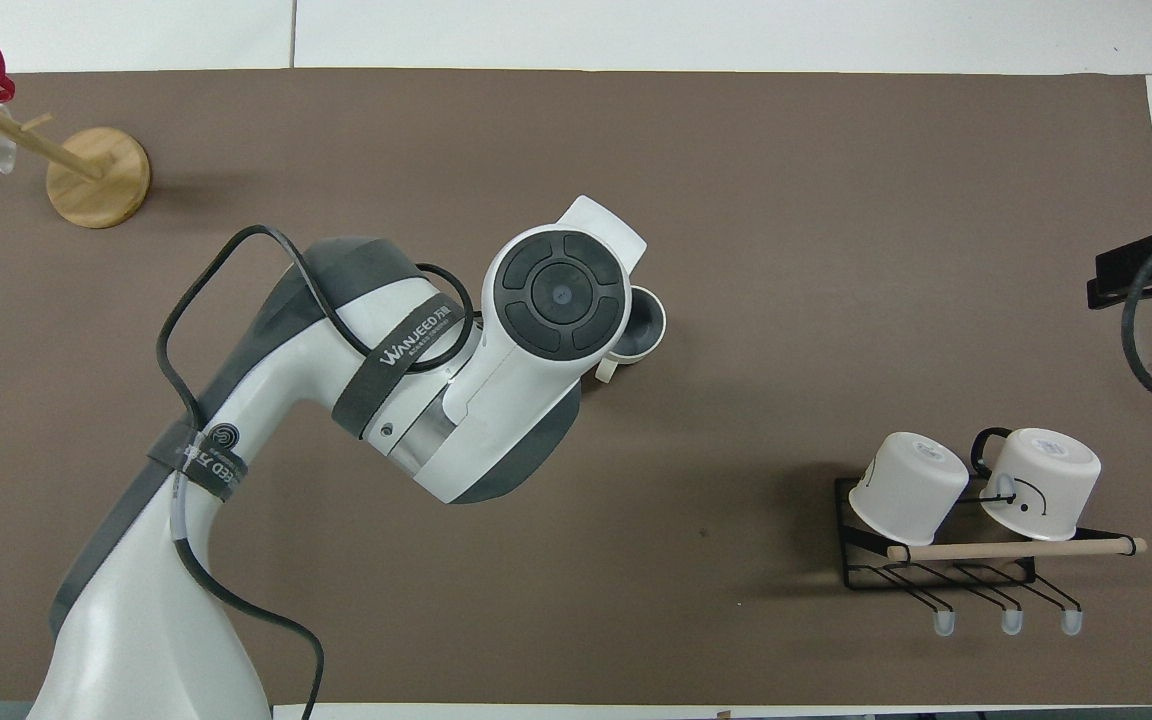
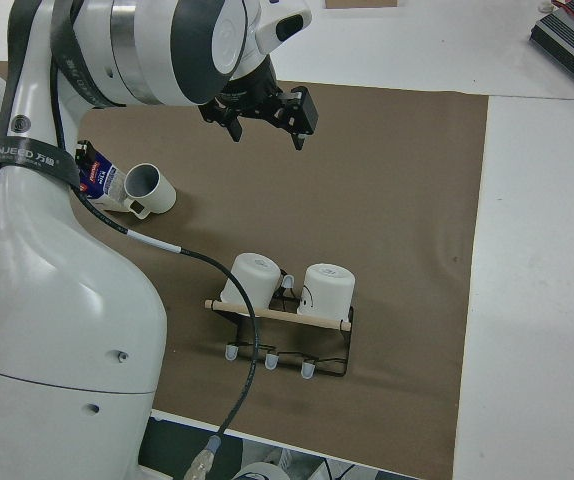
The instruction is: Place cup and milk on table
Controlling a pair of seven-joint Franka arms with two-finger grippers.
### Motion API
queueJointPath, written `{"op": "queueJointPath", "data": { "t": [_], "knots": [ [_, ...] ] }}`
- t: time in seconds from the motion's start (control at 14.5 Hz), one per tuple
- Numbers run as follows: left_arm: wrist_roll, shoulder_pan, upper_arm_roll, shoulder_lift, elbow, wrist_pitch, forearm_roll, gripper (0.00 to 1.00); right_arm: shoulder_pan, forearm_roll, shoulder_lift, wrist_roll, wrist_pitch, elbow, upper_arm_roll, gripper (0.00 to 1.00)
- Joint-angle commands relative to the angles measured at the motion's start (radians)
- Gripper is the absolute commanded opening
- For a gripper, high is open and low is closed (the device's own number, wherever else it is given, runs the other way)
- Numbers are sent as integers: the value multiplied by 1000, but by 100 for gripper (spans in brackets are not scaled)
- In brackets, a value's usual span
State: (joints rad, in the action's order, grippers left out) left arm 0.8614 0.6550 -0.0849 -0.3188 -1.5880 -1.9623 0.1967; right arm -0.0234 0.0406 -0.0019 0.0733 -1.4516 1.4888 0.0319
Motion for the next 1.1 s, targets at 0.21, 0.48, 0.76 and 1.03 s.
{"op": "queueJointPath", "data": {
  "t": [0.21,0.48,0.76,1.03],
  "knots": [
    [13,5,10,7,-27,-24,24,99,5,-18,11,-9,10,-21,-1,100],
    [11,3,10,30,-20,-23,23,100,5,-18,13,-7,10,-21,-1,100],
    [7,-18,11,122,-27,-4,21,100,5,-18,11,-6,10,-19,-1,100],
    [-71,-96,14,208,-73,68,-22,100,5,-18,11,-4,10,-19,-1,100]
  ]
}}
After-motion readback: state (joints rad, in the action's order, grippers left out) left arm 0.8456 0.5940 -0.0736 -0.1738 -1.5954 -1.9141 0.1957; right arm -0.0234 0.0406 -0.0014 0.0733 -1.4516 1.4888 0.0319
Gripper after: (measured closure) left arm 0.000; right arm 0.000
